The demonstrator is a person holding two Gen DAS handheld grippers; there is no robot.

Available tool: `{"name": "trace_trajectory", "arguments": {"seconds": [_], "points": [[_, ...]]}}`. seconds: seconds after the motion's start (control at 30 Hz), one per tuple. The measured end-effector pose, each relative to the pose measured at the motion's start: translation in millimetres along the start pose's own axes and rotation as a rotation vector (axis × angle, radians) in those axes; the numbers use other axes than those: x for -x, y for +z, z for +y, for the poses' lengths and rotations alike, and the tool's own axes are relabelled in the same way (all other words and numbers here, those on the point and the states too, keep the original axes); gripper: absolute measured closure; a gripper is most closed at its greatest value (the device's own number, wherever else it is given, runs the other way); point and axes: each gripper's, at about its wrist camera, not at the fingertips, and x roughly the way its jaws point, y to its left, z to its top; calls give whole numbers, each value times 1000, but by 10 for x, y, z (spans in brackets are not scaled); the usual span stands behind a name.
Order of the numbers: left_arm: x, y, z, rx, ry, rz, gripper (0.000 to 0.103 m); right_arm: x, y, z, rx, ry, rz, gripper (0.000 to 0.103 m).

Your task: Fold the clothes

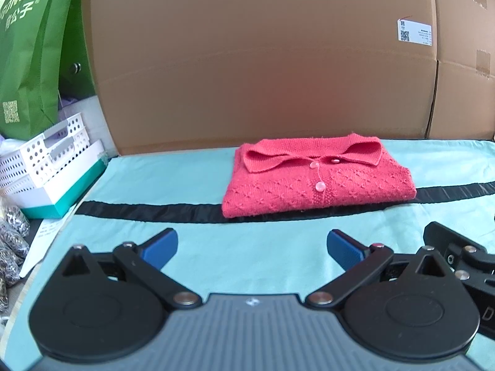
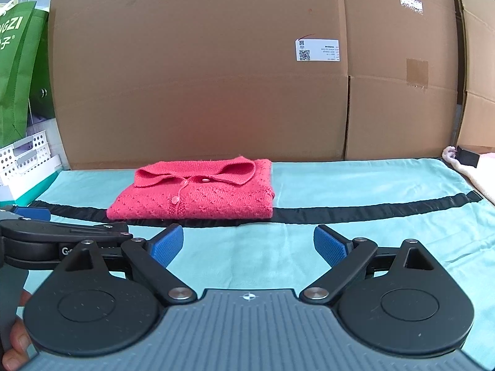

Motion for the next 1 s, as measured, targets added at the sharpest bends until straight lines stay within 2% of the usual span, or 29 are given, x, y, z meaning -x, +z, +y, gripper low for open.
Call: {"name": "trace_trajectory", "arguments": {"seconds": [0.43, 0.7, 1.0], "points": [[-19, 16, 12, 5, -4, -29, 1, -67, -12, -38, -5, 2, 0, 9], [-4, 34, 99, 57, -24, -37, 1, -47, 16, -1, 3, 6, -14, 9], [52, 80, 135, 68, -28, -56, 1, -58, 16, -19, -15, 18, -2, 9]]}}
